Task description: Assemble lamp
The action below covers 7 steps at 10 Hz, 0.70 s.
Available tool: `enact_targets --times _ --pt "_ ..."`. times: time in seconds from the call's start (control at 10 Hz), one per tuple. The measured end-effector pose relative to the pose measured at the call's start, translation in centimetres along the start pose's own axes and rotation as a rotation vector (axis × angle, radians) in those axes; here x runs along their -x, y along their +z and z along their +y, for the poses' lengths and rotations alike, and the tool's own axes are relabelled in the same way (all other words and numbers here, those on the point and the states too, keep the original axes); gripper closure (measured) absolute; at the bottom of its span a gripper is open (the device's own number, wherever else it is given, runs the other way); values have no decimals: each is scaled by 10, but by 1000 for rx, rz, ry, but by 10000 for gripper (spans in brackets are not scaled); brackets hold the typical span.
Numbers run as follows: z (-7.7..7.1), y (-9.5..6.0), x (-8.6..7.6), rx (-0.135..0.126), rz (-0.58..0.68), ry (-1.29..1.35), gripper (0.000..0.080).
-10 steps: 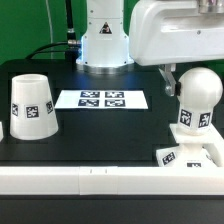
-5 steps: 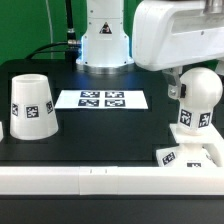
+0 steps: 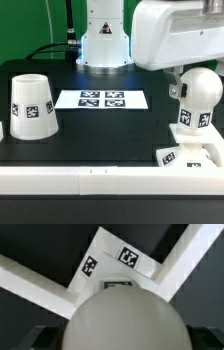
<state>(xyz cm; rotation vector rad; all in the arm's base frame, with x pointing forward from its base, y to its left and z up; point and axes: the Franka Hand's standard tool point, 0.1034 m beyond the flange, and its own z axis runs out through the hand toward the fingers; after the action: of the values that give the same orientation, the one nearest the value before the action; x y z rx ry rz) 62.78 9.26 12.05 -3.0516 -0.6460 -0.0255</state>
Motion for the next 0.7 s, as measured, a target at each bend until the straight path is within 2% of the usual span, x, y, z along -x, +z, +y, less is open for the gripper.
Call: enact_targets --times 0.2,0.7 --pt "2 0 0 -26 7 289 223" --pt "-1 1 -1 -33 -3 907 222"
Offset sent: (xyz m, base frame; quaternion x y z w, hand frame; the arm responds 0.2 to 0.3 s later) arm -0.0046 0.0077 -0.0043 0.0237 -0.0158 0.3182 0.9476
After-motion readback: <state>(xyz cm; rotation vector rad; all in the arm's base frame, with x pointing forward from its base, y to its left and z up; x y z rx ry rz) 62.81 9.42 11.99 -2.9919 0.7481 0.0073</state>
